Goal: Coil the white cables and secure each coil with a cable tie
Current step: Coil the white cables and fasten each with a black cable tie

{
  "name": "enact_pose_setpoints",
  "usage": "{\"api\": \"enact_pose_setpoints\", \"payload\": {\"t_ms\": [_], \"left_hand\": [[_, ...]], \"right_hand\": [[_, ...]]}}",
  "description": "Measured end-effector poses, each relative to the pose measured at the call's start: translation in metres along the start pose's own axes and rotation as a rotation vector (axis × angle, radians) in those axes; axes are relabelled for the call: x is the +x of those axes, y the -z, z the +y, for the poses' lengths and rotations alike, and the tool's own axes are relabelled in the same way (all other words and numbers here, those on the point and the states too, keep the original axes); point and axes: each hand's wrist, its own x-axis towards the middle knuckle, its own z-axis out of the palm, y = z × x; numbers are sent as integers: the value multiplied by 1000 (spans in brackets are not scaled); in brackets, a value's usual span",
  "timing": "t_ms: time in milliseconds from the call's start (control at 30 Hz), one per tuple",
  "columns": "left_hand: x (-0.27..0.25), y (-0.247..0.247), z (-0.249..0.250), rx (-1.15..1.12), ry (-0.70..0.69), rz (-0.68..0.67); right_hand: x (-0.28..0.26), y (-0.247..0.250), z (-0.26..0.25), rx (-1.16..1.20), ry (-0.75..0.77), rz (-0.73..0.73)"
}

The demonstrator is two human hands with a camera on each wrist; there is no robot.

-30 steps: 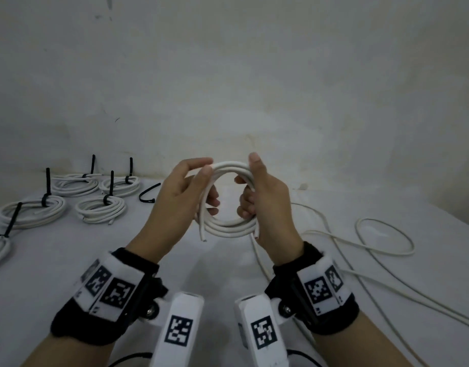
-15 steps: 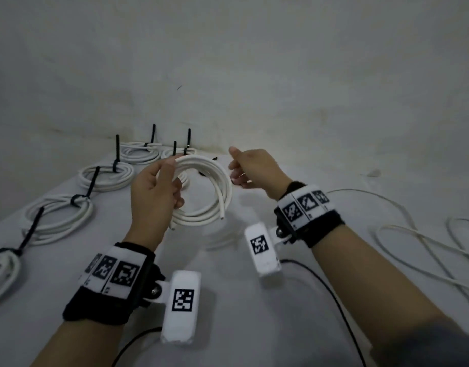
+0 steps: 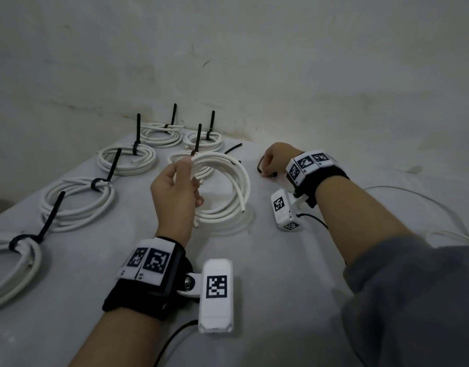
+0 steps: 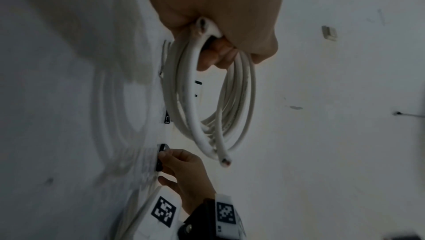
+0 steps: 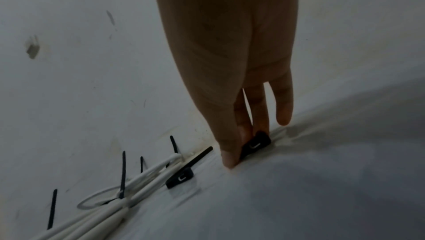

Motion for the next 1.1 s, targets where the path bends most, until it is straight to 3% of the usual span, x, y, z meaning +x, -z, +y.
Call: {"api": "enact_pose_setpoints", "payload": {"t_ms": [167, 300, 400, 600, 767, 900, 1100], "left_hand": [[5, -1, -6, -35, 91, -34], [3, -3, -5, -58, 146, -125], [0, -6, -2, -50, 179, -180], [-8, -12, 1, -34, 211, -236], [-21, -21, -1, -9, 177, -354], [-30, -28, -1, 22, 147, -418], [-33, -30, 0, 40, 122, -404]], "right_hand": [[1, -2, 5, 40, 8, -14], [-12, 2, 4, 128, 67, 118], [-40, 9, -3, 372, 128, 221], [-103, 10, -14, 842, 131, 217], [-134, -1, -8, 952, 85, 335], [-142, -3, 1, 1053, 33, 277], [-141, -4, -1, 837, 59, 258]]}}
